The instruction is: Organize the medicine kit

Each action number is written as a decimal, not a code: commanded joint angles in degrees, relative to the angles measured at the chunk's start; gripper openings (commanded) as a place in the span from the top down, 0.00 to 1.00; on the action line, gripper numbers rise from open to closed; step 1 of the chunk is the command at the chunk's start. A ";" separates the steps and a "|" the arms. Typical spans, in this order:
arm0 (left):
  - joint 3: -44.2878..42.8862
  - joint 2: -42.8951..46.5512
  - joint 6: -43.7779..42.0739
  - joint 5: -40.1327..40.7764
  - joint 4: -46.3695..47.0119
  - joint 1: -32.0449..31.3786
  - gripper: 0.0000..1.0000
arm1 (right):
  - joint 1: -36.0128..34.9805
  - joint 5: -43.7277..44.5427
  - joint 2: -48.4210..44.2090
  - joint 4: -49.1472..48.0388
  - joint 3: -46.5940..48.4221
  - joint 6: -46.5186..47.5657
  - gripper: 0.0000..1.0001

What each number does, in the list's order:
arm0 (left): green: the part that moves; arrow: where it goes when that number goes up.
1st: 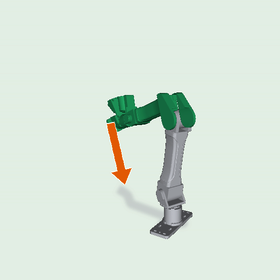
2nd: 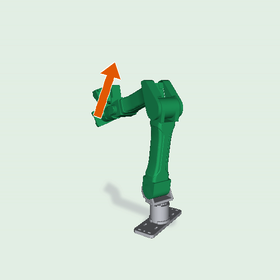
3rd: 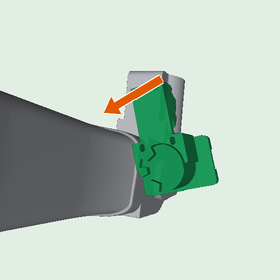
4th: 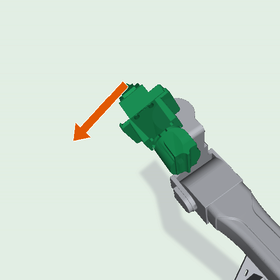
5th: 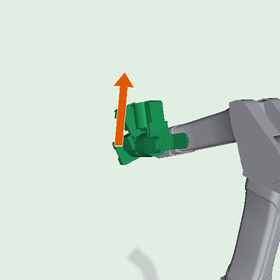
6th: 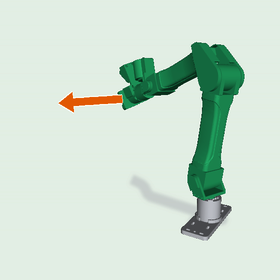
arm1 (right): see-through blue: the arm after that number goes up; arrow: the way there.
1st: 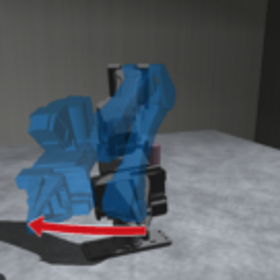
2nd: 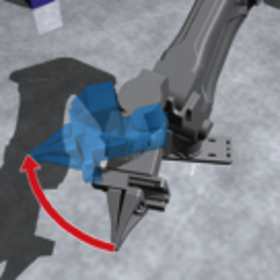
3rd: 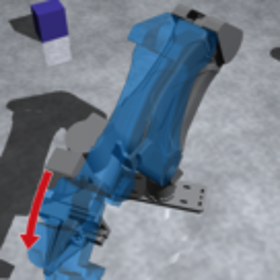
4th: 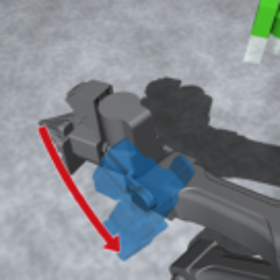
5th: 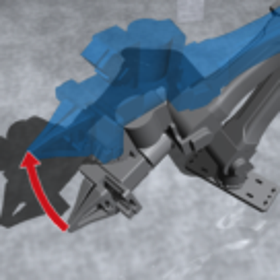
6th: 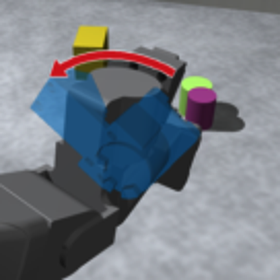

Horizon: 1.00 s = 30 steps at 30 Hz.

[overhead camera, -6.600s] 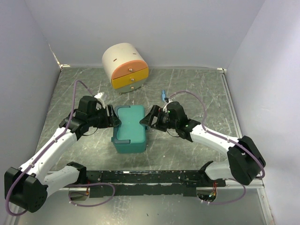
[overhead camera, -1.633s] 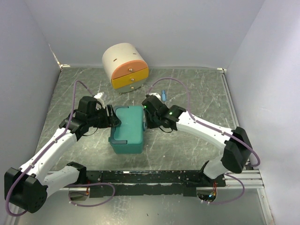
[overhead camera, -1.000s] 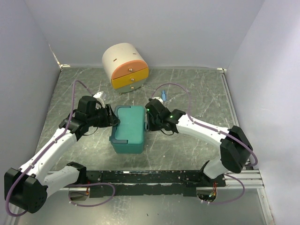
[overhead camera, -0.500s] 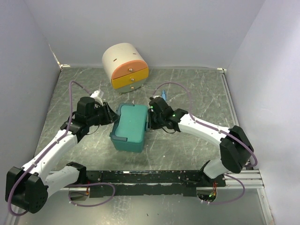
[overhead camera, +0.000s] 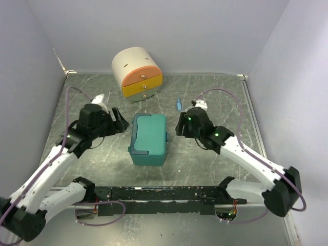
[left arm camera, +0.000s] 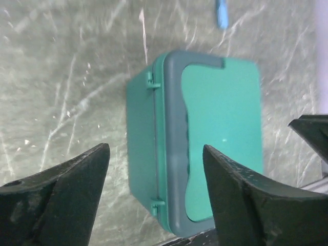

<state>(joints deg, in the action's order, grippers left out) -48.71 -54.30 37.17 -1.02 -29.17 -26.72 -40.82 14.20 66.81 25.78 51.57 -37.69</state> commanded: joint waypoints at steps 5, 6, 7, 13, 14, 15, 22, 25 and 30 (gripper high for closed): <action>-9.59 20.84 -7.18 15.36 -13.49 -0.09 0.00 | 0.27 12.54 -18.31 11.41 1.87 1.95 0.10; -10.84 24.36 -7.56 16.20 -14.69 -0.08 0.00 | 0.25 13.48 -20.10 12.27 2.83 2.17 0.02; -11.92 26.70 -8.59 16.41 -15.48 -0.02 0.01 | 0.25 15.18 -21.81 13.66 3.93 1.73 0.00; -18.18 36.56 -12.78 19.98 -22.28 -0.09 0.01 | 0.29 25.50 -27.48 21.46 10.21 1.19 0.00; -19.31 37.23 -13.22 21.04 -23.86 -0.08 0.00 | 0.25 26.60 -27.89 22.55 11.25 1.26 0.00; -20.39 37.81 -13.59 22.27 -25.48 -0.09 0.00 | 0.22 27.53 -28.20 23.53 11.94 1.35 0.00; -26.51 38.19 -14.88 28.80 -33.10 -0.09 0.00 | 0.22 30.30 -31.80 28.92 14.41 1.19 0.00; -27.78 37.40 -14.67 30.43 -34.77 -0.08 0.00 | 0.24 30.51 -34.49 29.50 14.65 1.63 0.00; -27.37 36.51 -15.10 30.43 -34.86 -0.06 0.01 | 0.28 30.97 -38.38 29.82 15.03 2.55 0.00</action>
<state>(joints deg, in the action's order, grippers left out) -76.05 -16.25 23.55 27.44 -61.95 -26.74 -40.82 42.76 30.83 54.11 65.04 -35.97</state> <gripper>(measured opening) 0.994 0.999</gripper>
